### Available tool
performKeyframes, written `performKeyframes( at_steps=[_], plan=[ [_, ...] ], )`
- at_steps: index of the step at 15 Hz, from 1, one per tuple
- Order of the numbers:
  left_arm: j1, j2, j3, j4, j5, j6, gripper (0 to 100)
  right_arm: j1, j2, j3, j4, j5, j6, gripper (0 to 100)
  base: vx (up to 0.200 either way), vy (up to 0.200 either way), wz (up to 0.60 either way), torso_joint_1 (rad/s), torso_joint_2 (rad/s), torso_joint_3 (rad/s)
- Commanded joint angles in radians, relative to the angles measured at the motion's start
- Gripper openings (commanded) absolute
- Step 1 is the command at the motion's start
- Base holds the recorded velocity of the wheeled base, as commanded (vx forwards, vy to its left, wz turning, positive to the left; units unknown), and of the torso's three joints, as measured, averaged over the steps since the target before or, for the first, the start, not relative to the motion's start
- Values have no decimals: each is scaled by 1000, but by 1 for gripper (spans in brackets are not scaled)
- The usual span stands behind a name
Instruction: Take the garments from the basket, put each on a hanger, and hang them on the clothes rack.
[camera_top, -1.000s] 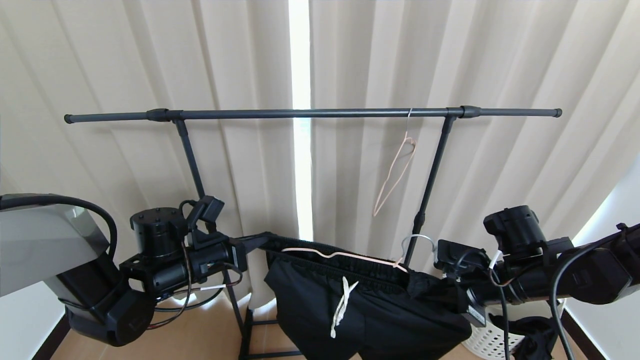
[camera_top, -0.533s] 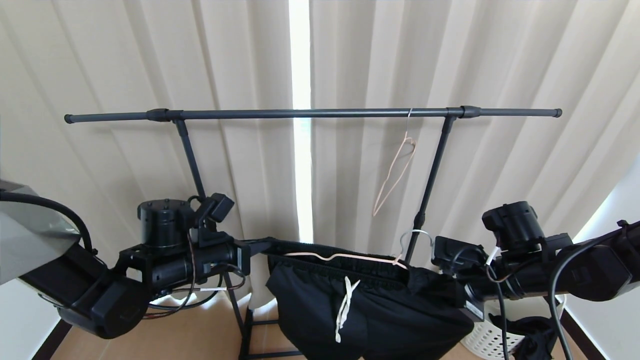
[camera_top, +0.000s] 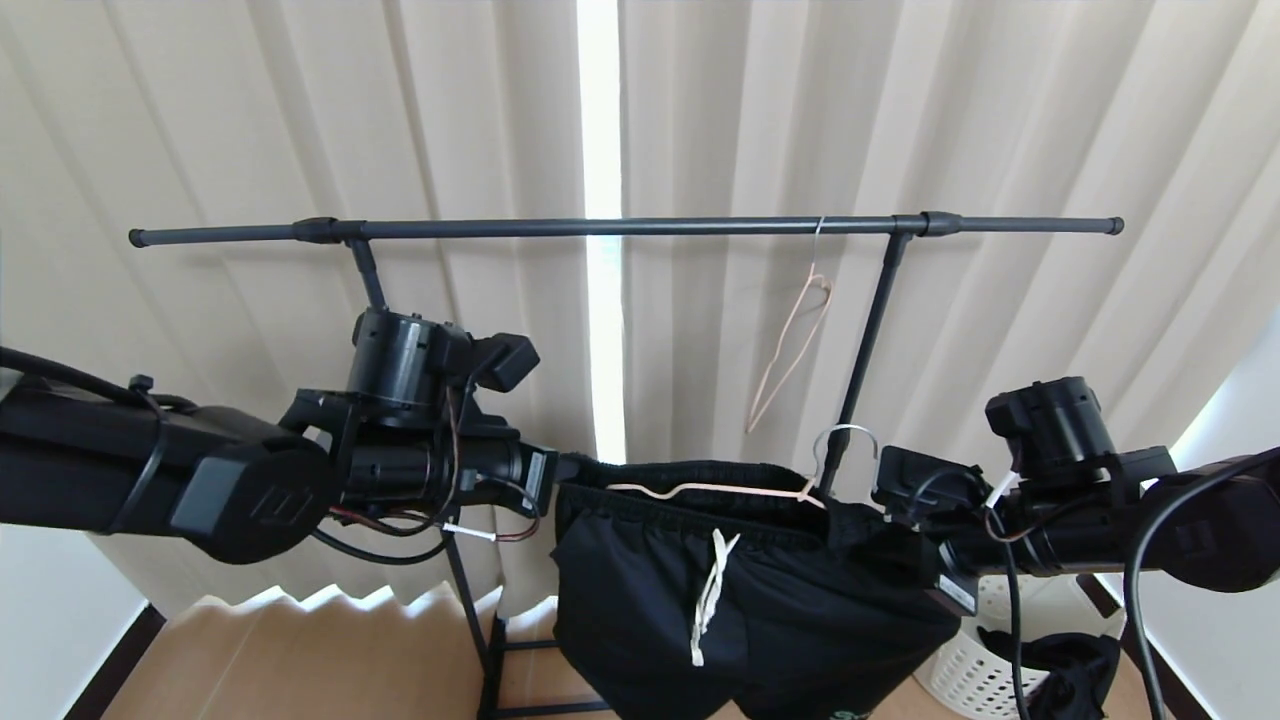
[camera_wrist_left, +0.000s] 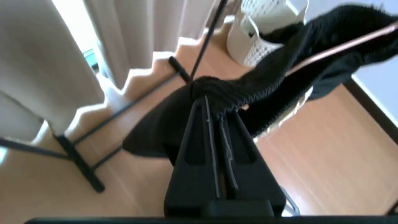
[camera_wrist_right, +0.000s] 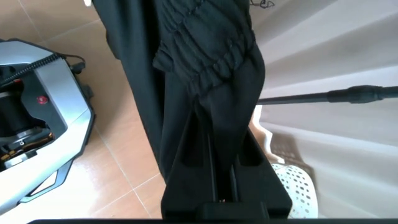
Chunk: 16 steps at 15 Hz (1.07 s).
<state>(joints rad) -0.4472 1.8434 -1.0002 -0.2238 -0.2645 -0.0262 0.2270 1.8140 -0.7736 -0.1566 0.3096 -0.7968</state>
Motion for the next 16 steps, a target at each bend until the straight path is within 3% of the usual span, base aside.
performKeyframes(
  at_steps=[1, 6, 16],
  plan=[
    [-62, -35, -150, 172, 28, -1, 0, 5, -18, -1, -1, -1, -1, 0, 0, 0, 0, 0, 0, 0],
    [-143, -36, -330, 455, 41, -9, 0, 31, -13, -13, -1, -35, 11, 0, 0, 0, 0, 0, 0, 0],
    [-180, -55, -399, 498, 45, -47, 0, 61, 27, -26, -3, -83, 37, 0, 0, 0, 0, 0, 0, 0]
  ],
)
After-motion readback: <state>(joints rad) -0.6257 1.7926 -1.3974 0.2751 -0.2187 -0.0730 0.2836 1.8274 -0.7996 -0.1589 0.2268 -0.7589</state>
